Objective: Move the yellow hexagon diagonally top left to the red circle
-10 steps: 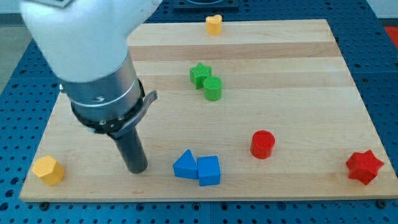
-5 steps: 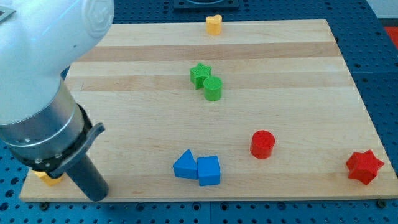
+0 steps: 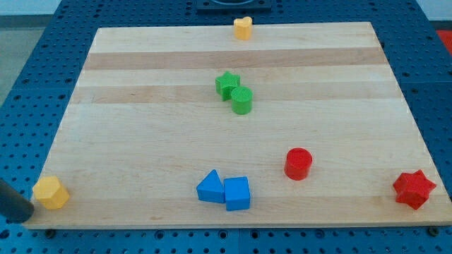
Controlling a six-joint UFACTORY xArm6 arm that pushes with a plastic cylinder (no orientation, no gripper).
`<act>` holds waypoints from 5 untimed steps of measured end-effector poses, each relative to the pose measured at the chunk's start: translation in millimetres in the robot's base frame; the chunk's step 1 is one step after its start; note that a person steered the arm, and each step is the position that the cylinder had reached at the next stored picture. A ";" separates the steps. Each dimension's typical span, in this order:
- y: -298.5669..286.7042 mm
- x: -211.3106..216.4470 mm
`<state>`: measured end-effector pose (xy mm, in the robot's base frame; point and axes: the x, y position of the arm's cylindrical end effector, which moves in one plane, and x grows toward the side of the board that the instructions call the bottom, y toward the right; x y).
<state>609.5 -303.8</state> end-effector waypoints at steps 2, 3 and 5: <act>12.3 -3.0; 31.6 -8.8; 49.7 -34.2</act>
<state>575.3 -254.1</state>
